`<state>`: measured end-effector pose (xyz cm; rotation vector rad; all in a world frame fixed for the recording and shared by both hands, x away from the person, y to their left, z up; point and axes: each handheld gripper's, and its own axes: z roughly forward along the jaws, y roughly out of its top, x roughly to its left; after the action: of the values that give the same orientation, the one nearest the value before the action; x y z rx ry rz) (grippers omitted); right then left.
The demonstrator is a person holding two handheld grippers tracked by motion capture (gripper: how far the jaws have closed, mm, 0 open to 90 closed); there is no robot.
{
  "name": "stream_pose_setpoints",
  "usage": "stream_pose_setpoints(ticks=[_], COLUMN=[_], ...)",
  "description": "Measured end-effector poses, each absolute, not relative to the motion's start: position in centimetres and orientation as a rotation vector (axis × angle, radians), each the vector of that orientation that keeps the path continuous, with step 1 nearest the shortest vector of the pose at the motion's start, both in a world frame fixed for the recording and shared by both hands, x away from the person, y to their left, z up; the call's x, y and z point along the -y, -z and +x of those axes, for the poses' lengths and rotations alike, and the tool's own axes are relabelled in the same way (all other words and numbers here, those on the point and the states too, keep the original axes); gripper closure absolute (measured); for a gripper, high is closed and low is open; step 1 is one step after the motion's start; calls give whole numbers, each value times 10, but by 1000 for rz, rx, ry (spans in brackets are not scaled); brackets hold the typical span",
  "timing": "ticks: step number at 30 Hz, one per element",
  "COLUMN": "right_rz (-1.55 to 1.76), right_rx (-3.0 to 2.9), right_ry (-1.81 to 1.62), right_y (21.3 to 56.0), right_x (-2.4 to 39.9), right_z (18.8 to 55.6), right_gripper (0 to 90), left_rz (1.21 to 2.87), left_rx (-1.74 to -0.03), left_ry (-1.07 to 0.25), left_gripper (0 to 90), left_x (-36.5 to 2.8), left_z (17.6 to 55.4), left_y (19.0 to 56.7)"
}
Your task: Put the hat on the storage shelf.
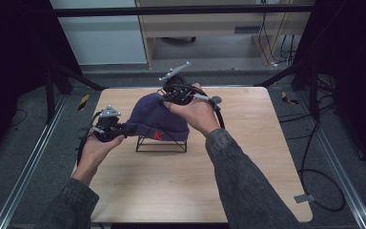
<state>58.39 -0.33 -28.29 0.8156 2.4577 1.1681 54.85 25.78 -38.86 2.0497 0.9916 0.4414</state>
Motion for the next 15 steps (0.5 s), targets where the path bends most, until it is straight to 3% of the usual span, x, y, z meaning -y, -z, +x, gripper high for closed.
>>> stream_pose_setpoints(ticks=[15], right_rz=[821], right_rx=[-2481], right_ry=[-1147], right_y=[295], right_x=[0], right_z=[583], right_gripper=[747], left_rz=[2039], left_rx=[-1011], left_ry=[-426], left_gripper=[694], left_x=[-260], left_z=[549], left_y=[404])
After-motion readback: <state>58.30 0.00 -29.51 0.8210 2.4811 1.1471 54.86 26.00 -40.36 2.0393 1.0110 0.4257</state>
